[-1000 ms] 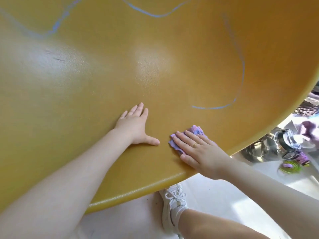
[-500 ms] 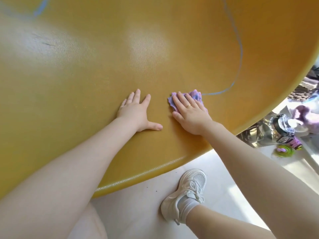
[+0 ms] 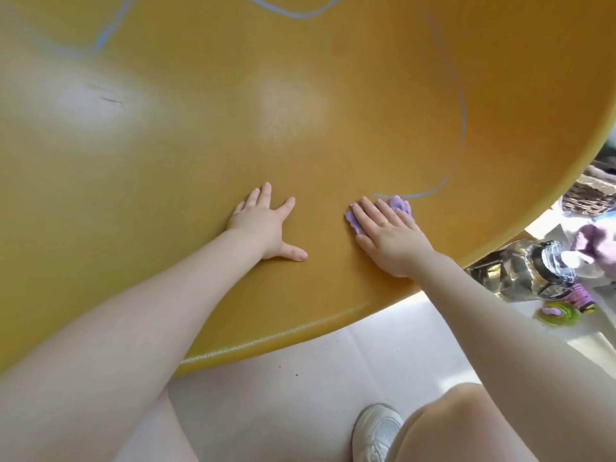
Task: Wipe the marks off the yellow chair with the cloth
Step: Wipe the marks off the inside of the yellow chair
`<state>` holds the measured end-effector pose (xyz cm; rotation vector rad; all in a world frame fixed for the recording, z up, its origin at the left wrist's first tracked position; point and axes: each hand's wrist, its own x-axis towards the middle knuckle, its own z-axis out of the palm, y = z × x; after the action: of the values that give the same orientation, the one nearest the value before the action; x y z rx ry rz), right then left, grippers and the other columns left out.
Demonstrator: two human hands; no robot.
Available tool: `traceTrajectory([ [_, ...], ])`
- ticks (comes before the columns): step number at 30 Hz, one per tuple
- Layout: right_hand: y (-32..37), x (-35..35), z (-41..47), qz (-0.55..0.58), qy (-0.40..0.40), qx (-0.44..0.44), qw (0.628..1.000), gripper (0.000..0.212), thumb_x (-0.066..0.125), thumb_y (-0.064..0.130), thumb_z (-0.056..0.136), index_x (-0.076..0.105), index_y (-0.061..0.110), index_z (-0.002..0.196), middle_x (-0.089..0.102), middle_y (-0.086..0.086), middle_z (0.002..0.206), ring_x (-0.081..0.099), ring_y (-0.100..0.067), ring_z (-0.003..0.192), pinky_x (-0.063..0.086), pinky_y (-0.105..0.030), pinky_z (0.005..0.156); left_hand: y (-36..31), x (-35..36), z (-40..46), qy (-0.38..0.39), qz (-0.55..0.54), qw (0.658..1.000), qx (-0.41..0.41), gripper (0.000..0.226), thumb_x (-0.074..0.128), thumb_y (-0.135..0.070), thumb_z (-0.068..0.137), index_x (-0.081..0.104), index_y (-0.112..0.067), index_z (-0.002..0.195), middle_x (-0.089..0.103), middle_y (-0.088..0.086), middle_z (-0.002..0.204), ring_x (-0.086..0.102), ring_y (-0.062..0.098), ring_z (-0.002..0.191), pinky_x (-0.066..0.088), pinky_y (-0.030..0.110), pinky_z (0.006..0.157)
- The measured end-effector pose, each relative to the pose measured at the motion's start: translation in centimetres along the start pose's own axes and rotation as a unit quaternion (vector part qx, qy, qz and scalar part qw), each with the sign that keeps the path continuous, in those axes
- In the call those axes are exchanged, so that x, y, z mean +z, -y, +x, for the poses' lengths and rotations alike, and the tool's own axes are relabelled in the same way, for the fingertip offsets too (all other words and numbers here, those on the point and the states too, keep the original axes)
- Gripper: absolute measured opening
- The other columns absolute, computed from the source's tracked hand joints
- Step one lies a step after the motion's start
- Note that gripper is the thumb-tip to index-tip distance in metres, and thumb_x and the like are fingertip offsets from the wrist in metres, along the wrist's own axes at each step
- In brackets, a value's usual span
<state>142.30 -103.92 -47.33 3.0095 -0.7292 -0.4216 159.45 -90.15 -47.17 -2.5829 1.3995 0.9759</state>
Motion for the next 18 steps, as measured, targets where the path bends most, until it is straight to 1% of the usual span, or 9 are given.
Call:
traceTrajectory([
  [1,-0.6,0.3,2.1,0.01,0.008,0.006,1.0,0.057,0.009,0.046,0.096,0.016,0.021,0.147,0.014,0.001,0.156,0.016,-0.02,0.142,0.016,-0.036,0.112,-0.1,0.0,0.2,0.001,-0.001,1.0,-0.002,0.108,0.061,-0.069,0.066,-0.003,-0.036,0.146,-0.021,0.009,0.155,-0.011,0.025,0.145,0.003,0.039,0.118],
  [2,-1.1,0.5,4.1,0.02,0.013,0.021,0.999,0.054,0.015,0.042,0.098,0.007,0.023,0.148,0.004,0.003,0.157,0.005,-0.019,0.143,0.008,-0.036,0.113,-0.1,0.1,0.3,0.0,-0.003,1.0,-0.003,0.108,0.062,-0.069,0.065,-0.003,-0.037,0.146,-0.022,0.009,0.155,-0.012,0.025,0.145,0.003,0.039,0.118],
  [4,-1.8,0.2,7.6,0.024,0.001,0.032,0.999,0.053,0.019,0.039,0.099,0.003,0.024,0.148,-0.002,0.005,0.157,-0.002,-0.018,0.143,0.001,-0.037,0.114,0.0,0.3,0.6,-0.004,-0.011,1.0,-0.002,0.108,0.063,-0.068,0.064,-0.002,-0.038,0.145,-0.024,0.007,0.154,-0.014,0.023,0.144,0.001,0.038,0.118],
  [9,-3.4,-0.8,14.4,0.004,-0.021,0.008,1.0,0.054,0.017,0.04,0.099,-0.001,0.024,0.148,-0.007,0.004,0.157,-0.007,-0.018,0.143,-0.003,-0.038,0.115,0.7,0.8,0.9,-0.023,-0.054,0.998,0.009,0.107,0.066,-0.066,0.063,0.0,-0.045,0.143,-0.029,0.001,0.153,-0.02,0.015,0.143,-0.007,0.032,0.116],
  [12,-3.4,-1.4,15.8,0.005,-0.021,-0.002,1.0,0.057,0.017,0.042,0.098,-0.004,0.023,0.147,-0.01,0.003,0.157,-0.01,-0.019,0.143,-0.005,-0.038,0.115,0.3,0.8,0.8,-0.033,-0.078,0.996,-0.011,0.098,0.063,-0.065,0.067,0.004,-0.046,0.143,-0.026,-0.003,0.153,-0.019,0.011,0.143,-0.007,0.03,0.116],
  [15,-3.3,-1.4,12.8,0.007,0.011,-0.041,0.999,0.06,0.017,0.044,0.098,-0.007,0.021,0.147,-0.012,0.0,0.156,-0.011,-0.018,0.143,-0.005,-0.037,0.115,-1.0,0.5,0.8,-0.044,-0.097,0.993,-0.06,0.09,0.052,-0.07,0.072,0.004,-0.044,0.144,-0.021,-0.006,0.155,-0.014,0.009,0.144,-0.004,0.03,0.117],
  [16,-3.4,-1.2,10.9,0.004,0.022,-0.061,0.998,0.061,0.013,0.047,0.096,-0.007,0.02,0.147,-0.012,-0.001,0.156,-0.011,-0.018,0.143,-0.004,-0.037,0.115,-1.6,0.4,0.9,-0.036,-0.092,0.992,-0.078,0.091,0.049,-0.072,0.073,0.002,-0.042,0.145,-0.021,-0.005,0.155,-0.014,0.01,0.144,-0.002,0.031,0.117],
  [17,-3.6,-0.9,8.7,0.002,0.036,-0.079,0.996,0.067,0.004,0.053,0.09,-0.006,0.02,0.147,-0.01,-0.001,0.157,-0.009,-0.018,0.143,-0.003,-0.037,0.115,-2.1,0.1,1.1,-0.021,-0.084,0.992,-0.094,0.093,0.048,-0.073,0.073,-0.001,-0.04,0.145,-0.023,-0.004,0.155,-0.014,0.012,0.144,0.0,0.033,0.117],
  [18,-3.8,-0.6,6.5,0.001,0.043,-0.089,0.995,0.077,-0.005,0.056,0.081,-0.003,0.019,0.148,-0.006,-0.002,0.157,-0.004,-0.019,0.144,0.0,-0.036,0.115,-2.5,-0.3,1.3,-0.004,-0.081,0.991,-0.108,0.095,0.047,-0.073,0.073,-0.003,-0.039,0.145,-0.024,-0.003,0.154,-0.015,0.013,0.144,0.002,0.035,0.118],
])
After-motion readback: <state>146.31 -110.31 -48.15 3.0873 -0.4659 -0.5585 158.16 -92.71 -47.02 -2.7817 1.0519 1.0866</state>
